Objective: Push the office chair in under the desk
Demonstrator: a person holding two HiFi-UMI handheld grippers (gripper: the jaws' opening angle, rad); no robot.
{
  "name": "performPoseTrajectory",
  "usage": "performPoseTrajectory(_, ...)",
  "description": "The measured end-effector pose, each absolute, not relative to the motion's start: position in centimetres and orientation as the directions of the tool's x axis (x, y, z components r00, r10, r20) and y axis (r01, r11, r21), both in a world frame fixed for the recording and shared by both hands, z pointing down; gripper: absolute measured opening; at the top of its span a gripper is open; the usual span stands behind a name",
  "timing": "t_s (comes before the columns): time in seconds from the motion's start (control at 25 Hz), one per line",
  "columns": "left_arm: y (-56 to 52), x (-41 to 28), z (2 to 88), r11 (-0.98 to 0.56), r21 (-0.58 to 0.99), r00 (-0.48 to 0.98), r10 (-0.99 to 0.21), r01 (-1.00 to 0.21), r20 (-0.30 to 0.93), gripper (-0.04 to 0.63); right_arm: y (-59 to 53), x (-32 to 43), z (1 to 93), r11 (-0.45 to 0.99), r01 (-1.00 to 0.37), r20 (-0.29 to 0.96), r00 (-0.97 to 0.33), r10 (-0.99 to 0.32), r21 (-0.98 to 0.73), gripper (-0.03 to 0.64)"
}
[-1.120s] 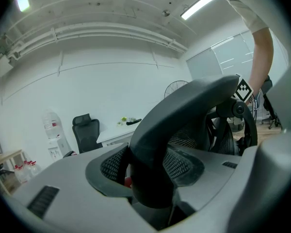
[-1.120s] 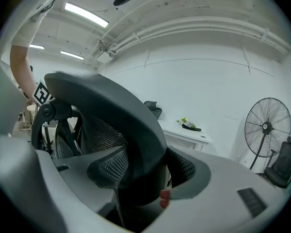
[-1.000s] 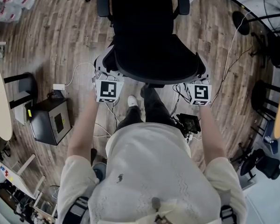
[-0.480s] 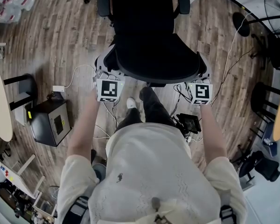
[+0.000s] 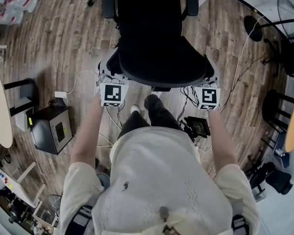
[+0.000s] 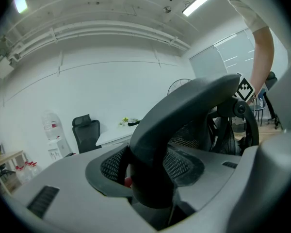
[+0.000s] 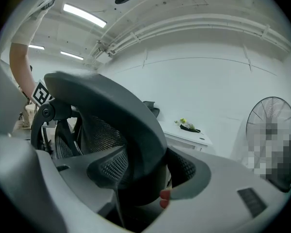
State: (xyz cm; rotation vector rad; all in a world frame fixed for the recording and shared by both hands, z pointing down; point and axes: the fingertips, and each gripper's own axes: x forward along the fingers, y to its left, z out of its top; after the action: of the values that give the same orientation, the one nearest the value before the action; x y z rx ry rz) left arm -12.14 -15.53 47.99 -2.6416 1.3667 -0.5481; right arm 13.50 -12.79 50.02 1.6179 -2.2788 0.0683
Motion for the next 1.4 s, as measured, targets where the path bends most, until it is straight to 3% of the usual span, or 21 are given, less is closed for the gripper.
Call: performPoseTrajectory(1.4, -22.3, -6.9, 47.8, -0.578, -0.258, 0.523, -0.814, -0.774, 0.252, 0.218, -19.6, 18.9, 49.7, 0.349, -0.921, 0.302, -0.289, -0.909, 0.17, 0.262)
